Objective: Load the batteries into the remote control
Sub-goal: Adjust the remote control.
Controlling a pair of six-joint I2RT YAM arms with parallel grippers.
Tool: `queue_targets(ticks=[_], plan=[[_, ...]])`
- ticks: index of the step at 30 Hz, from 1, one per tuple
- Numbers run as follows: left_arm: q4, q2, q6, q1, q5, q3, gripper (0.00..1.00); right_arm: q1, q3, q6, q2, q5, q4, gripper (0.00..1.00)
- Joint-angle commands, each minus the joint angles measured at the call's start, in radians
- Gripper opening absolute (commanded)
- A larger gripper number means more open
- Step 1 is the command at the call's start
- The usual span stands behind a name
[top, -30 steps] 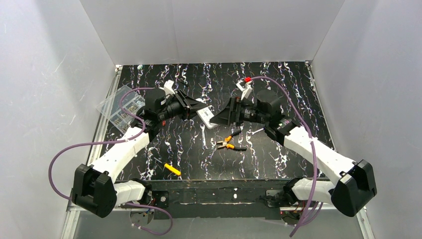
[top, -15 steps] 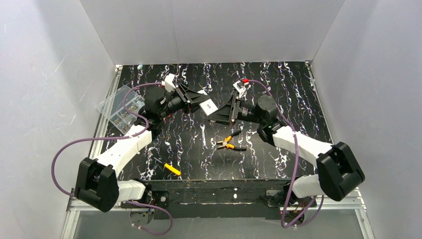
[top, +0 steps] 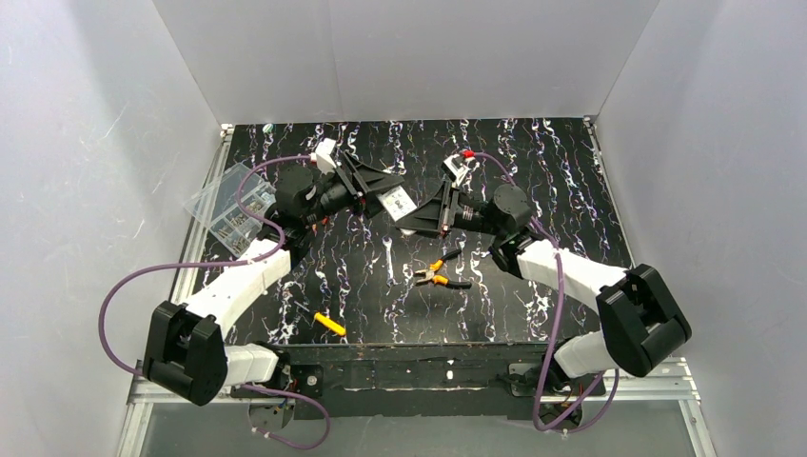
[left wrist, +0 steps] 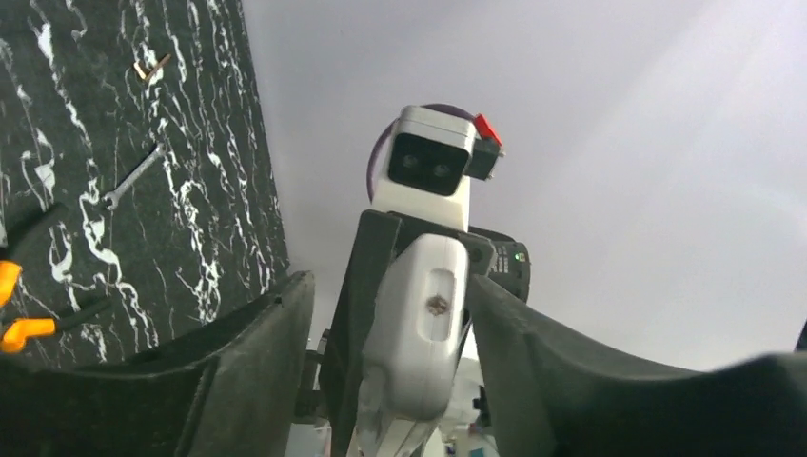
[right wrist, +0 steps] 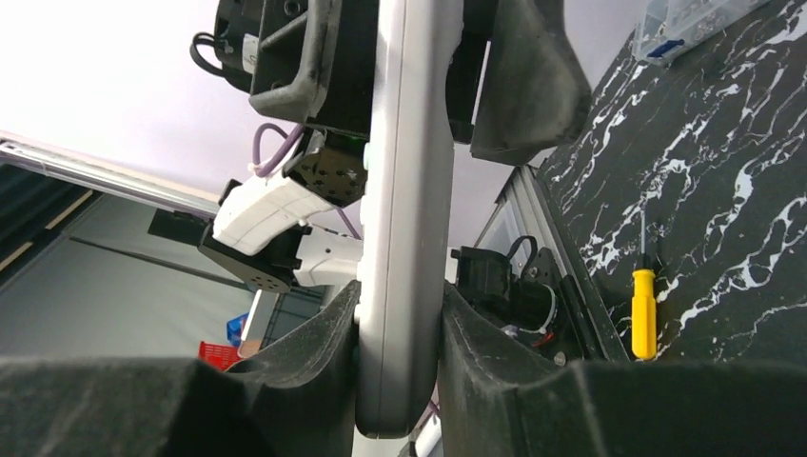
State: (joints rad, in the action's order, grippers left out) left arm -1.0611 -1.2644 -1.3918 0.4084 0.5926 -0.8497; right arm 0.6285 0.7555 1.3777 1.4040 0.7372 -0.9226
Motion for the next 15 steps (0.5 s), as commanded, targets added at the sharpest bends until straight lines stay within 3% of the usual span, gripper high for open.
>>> queue_targets(ticks=[1,2,3,10,15], plan=[[0.048,0.043,0.029,0.003,0.033,-0.019,0.80,-0.007,0.052,-0.143,-0.081,0.006,0.127,0.03],[0.093,0.054,0.051,0.002,0.036,-0.029,0.94,-0.011,0.062,-0.198,-0.107,-0.009,0.206,0.02],[0.145,0.071,0.071,0.003,0.035,-0.043,0.98,-0.013,0.074,-0.282,-0.149,-0.053,0.320,0.01],[0.868,0.163,0.305,0.003,-0.089,-0.270,0.98,0.006,0.279,-0.813,-0.244,-0.473,1.141,0.01],[1.022,0.151,0.270,0.004,-0.136,-0.357,0.98,0.183,0.416,-1.079,-0.157,-0.959,1.410,0.01]])
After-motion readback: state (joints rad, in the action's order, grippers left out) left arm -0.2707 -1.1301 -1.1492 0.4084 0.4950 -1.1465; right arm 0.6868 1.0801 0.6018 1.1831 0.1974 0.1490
